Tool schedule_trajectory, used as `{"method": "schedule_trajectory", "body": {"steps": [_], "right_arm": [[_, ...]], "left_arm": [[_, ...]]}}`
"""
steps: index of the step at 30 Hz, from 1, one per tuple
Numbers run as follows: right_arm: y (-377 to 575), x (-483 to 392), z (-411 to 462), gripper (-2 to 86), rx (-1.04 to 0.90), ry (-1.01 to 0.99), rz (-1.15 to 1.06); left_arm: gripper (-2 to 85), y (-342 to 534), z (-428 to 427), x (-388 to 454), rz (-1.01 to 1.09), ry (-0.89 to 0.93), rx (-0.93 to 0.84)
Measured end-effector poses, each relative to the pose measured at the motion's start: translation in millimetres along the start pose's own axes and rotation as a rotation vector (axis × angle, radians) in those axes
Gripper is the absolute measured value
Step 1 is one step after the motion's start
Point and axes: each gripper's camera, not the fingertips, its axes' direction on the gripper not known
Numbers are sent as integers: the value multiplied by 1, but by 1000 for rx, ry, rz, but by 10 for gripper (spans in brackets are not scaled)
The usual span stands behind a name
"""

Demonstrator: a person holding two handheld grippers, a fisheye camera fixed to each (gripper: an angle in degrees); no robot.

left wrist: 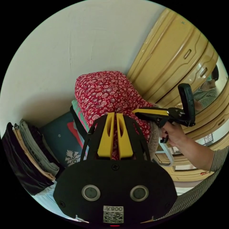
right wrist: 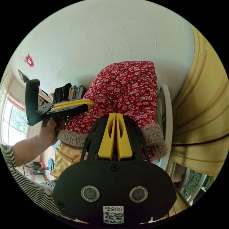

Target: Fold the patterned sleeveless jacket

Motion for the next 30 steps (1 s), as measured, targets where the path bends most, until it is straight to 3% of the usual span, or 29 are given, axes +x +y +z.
{"method": "schedule_trajectory", "body": {"steps": [5,11,15,18,21,27,30], "right_arm": [[4,6,26,2,20,18,19],[7,17,30,2,14,3,52],[12,22,29,2,21,2,72],[15,25,30,2,23,-14,78],[21,19,28,2,15,2,64],[54,24,-27,1,170,-197,108],[87,28,-47,1,289,-142,179]], "left_arm": [[11,4,7,-3,-80,59,-13],[7,-6,-6,23,-42,30,-35],[3,8,-49,53,54,145,43],[3,29,-34,70,96,5,-88],[2,48,-31,56,17,58,-77],[2,64,-49,66,79,11,-112],[1,78,-52,65,81,13,-106]]}}
